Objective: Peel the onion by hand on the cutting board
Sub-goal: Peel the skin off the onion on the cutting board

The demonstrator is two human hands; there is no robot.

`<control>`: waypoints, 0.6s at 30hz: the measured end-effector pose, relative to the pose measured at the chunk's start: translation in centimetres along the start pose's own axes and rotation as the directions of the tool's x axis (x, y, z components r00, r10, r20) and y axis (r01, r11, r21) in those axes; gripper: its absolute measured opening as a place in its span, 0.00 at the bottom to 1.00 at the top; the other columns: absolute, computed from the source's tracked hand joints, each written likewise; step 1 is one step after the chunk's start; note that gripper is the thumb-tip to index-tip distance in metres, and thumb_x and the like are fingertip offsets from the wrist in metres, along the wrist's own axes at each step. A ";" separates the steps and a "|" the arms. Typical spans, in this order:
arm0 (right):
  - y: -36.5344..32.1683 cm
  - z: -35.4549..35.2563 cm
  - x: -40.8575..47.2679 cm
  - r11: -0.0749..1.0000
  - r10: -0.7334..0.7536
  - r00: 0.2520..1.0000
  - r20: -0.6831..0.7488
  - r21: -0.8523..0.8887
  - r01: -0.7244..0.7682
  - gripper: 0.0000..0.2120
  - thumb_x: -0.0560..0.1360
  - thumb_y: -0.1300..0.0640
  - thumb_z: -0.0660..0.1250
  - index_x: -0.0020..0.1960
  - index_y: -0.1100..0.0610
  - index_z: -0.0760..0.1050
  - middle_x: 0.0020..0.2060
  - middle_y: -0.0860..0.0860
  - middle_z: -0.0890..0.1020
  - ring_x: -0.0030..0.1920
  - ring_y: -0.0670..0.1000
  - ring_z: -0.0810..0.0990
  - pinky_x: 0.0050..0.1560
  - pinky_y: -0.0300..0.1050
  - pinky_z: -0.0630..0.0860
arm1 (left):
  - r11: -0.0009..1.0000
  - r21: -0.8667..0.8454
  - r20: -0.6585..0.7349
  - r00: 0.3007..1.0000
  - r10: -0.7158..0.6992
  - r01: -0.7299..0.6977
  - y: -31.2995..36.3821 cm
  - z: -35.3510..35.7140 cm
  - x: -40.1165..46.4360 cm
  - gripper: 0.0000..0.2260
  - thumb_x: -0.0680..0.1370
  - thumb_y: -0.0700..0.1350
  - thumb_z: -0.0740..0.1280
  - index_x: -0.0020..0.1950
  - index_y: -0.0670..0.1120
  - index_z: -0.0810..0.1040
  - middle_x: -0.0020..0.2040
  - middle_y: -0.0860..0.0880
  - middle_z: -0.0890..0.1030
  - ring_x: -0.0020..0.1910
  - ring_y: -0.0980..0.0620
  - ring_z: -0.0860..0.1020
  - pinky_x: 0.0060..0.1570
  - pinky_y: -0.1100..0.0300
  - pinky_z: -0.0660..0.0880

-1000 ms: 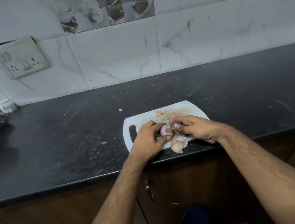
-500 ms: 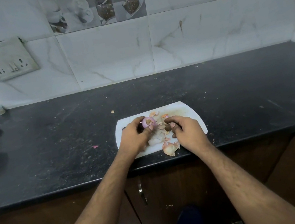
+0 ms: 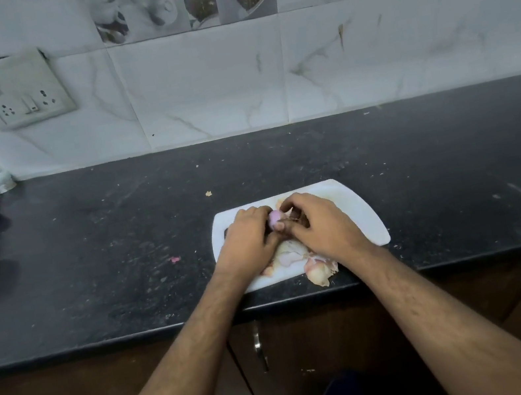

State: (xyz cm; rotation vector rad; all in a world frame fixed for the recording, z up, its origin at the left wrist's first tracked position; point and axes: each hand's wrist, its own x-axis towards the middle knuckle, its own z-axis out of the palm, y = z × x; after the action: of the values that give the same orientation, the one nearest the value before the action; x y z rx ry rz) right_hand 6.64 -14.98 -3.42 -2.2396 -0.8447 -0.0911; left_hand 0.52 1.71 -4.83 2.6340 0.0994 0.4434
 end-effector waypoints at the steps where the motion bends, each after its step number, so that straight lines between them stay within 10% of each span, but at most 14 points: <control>1: 0.0 0.3 0.2 0.994 -0.001 1.000 0.003 -0.113 0.001 0.17 0.78 0.35 0.63 0.53 0.48 0.72 0.45 0.42 0.78 0.43 0.45 0.77 0.42 0.49 0.74 | 1.000 0.002 -0.008 1.000 0.012 -0.012 -0.1 0.1 0.0 0.13 0.78 0.53 0.67 0.58 0.46 0.78 0.52 0.48 0.80 0.54 0.45 0.75 0.56 0.43 0.75; 11: 0.6 0.6 -0.1 0.966 -0.054 0.998 -0.024 -0.253 0.047 0.10 0.83 0.45 0.56 0.47 0.47 0.70 0.38 0.43 0.79 0.43 0.48 0.76 0.38 0.47 0.68 | 0.989 -0.117 0.042 0.994 0.100 -0.095 0.0 0.2 0.3 0.25 0.77 0.52 0.72 0.72 0.50 0.70 0.63 0.51 0.81 0.61 0.49 0.78 0.62 0.49 0.75; 18: 0.6 0.6 -0.3 0.952 -0.130 0.991 -0.027 -0.283 0.117 0.10 0.83 0.48 0.56 0.46 0.48 0.71 0.37 0.44 0.79 0.41 0.49 0.77 0.37 0.48 0.71 | 0.974 -0.177 0.048 0.987 0.152 -0.141 0.2 0.0 0.3 0.21 0.78 0.41 0.71 0.71 0.49 0.76 0.54 0.57 0.82 0.54 0.56 0.79 0.56 0.64 0.72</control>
State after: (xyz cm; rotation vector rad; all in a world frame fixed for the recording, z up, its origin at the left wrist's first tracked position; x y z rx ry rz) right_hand 6.69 -15.05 -4.28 -2.4340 -0.9995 -0.3394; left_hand 0.76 1.57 -4.66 2.4896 -0.1479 0.4011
